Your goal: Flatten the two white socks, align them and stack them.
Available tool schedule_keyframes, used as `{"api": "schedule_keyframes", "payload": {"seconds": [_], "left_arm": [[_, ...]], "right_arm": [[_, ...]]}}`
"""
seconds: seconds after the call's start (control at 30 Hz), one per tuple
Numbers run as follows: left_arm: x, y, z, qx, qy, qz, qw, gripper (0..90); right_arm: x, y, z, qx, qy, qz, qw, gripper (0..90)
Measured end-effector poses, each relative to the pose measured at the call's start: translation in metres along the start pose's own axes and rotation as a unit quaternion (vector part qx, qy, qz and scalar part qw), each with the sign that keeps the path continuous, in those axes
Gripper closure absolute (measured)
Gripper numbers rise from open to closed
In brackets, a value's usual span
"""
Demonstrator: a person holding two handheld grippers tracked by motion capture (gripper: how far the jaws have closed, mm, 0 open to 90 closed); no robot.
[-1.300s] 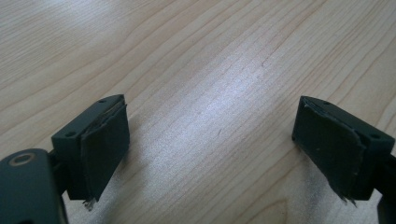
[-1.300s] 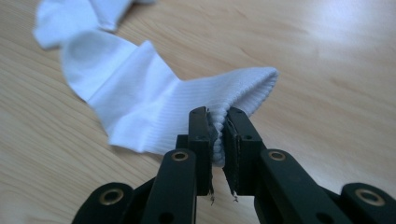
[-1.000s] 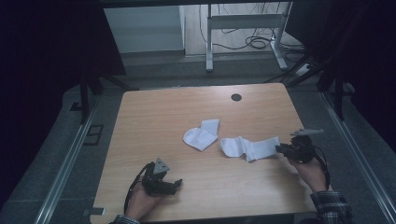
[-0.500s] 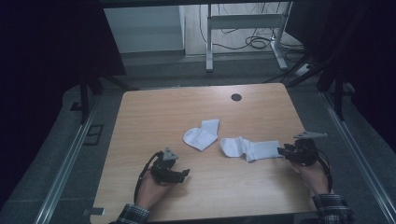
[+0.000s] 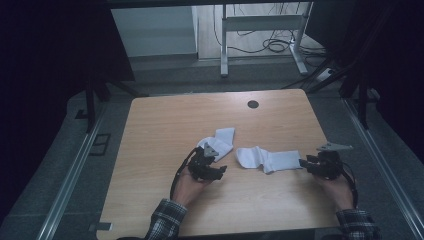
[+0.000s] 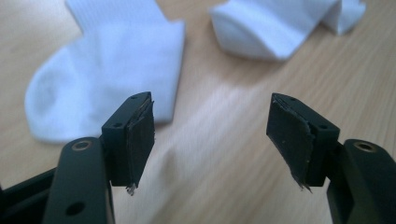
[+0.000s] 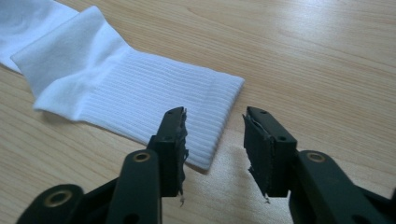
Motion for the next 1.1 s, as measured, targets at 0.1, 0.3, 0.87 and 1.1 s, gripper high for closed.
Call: {"api": "schedule_keyframes", "payload": {"seconds": [0.1, 0.3, 0.87, 1.1], "left_arm": [[-0.006, 0.009, -0.001, 0.001, 0.004, -0.006, 1.0000, 35.3], [-0.024, 0.032, -0.006, 0.005, 0.004, -0.017, 0.9998, 42.2], [-0.062, 0.024, -0.012, 0.017, 0.011, 0.014, 0.9997, 59.6], [-0.060, 0.020, -0.010, 0.008, 0.014, 0.020, 0.9997, 87.0]], "right_arm": [[-0.001, 0.000, 0.001, 0.002, -0.001, 0.001, 1.0000, 62.2], [-0.005, 0.000, 0.000, 0.006, -0.007, 0.003, 1.0000, 65.6], [-0.020, -0.006, 0.000, 0.015, -0.018, 0.022, 0.9995, 61.8], [-0.021, -0.006, 0.007, -0.017, 0.004, 0.042, 0.9990, 83.1]]}}
Point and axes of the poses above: each handheld gripper's, and its own axes: x roughly backward along the jaws, y roughly out of its top, z roughly to its left, the point moved 9 cm from there along -x, roughly forward along the jaws, and after that the axes turned 6 degrees about -z, right-handed, at the moved point
